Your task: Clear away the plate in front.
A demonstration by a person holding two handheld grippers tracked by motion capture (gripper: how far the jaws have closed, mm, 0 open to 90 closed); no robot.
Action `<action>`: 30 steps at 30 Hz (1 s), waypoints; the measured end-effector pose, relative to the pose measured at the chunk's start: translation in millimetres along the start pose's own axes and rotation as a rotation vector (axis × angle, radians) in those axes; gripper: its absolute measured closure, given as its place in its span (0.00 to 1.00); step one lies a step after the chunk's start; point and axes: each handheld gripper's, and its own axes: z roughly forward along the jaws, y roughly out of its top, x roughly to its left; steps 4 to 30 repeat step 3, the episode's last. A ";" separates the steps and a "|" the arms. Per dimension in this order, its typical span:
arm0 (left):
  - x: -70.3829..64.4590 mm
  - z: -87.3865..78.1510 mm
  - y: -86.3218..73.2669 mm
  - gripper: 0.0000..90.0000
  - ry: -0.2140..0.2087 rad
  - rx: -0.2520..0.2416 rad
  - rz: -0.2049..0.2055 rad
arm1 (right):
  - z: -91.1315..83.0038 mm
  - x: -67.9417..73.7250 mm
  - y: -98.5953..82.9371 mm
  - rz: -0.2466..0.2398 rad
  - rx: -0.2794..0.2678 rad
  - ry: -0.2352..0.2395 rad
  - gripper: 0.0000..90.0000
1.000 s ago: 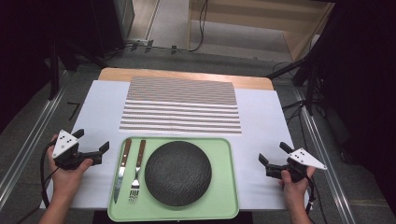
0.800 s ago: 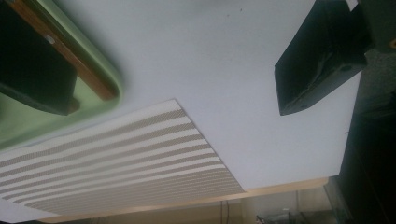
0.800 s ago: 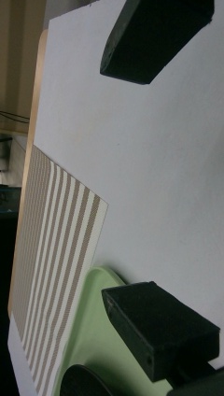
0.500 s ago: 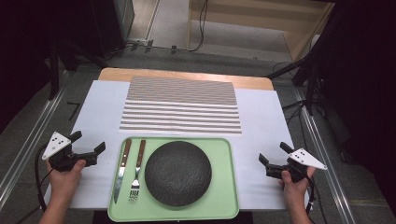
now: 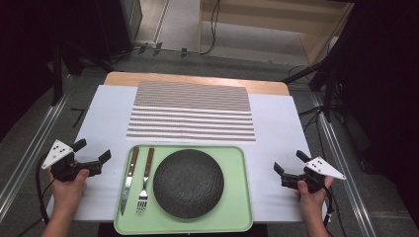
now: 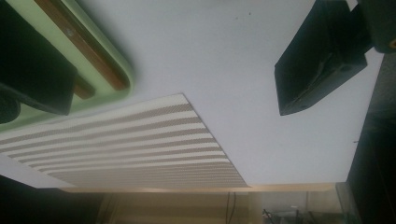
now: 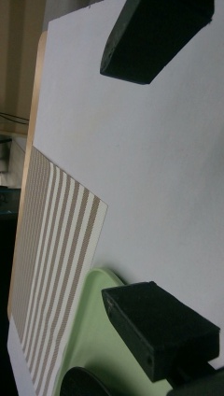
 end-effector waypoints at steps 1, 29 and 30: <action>-0.3 0.5 -0.1 0.00 0.000 -0.002 0.001 | 0.0 0.1 0.0 0.000 -0.001 0.000 0.00; -0.3 0.6 0.0 0.00 0.001 0.000 0.002 | 0.2 0.2 0.1 0.000 0.003 -0.004 0.00; -0.3 0.6 0.0 0.00 0.001 0.000 0.002 | 0.2 0.2 0.1 0.000 0.003 -0.004 0.00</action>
